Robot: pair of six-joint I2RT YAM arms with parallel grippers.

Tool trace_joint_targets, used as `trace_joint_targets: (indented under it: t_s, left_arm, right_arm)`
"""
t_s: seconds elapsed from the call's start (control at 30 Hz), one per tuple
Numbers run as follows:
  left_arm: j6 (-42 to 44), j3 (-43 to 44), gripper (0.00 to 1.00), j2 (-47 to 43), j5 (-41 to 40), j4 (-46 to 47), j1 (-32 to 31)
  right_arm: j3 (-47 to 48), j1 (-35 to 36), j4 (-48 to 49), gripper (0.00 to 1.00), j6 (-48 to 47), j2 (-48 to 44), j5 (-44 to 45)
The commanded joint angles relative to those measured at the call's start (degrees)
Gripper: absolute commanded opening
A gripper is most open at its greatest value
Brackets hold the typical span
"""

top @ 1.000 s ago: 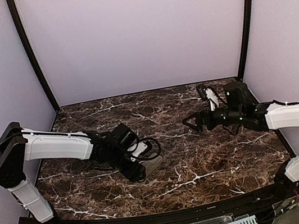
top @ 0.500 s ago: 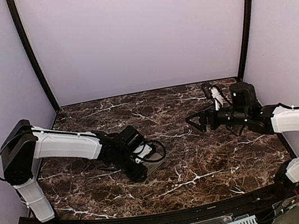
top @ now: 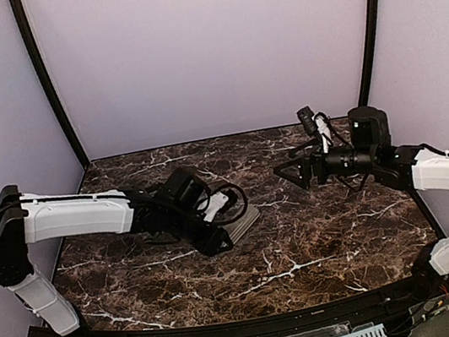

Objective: Load the batteries into the remote control
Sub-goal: Pick up the remote control from the center of the board, then pass from the left arm to the right

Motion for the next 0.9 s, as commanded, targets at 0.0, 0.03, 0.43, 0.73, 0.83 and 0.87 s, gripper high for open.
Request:
trace_joint_targets:
  t_s: [0.0, 0.03, 0.43, 0.73, 0.83, 0.87]
  left_arm:
    - [-2.03, 0.43, 0.25, -11.22, 10.72, 12.59, 2.79]
    - [-2.36, -0.47, 0.25, -12.29, 14.10, 14.21, 3.77]
    - [-6.04, -3.42, 0.25, -22.51, 28.11, 37.22, 4.87]
    - [-10.34, -7.58, 0.24, -24.36, 31.30, 47.62, 4.69]
    - [-11.45, -7.91, 0.24, -24.08, 31.51, 49.14, 4.65]
    - [-11.64, -8.02, 0.24, -23.75, 31.65, 49.45, 4.65]
  right_arm:
    - [2.67, -1.07, 1.12, 0.99, -3.73, -3.96, -5.90]
    - [3.21, -1.22, 1.67, 0.99, -3.92, -4.75, -6.82]
    - [9.02, -1.55, 21.27, 0.99, 9.92, 1.21, -31.60]
    - [12.94, 1.78, 39.06, 0.99, 22.57, 9.48, -38.43]
    - [15.18, 3.79, 36.26, 0.99, 19.75, 10.83, -37.73]
    - [15.78, 4.34, 35.88, 0.99, 19.30, 11.30, -37.23]
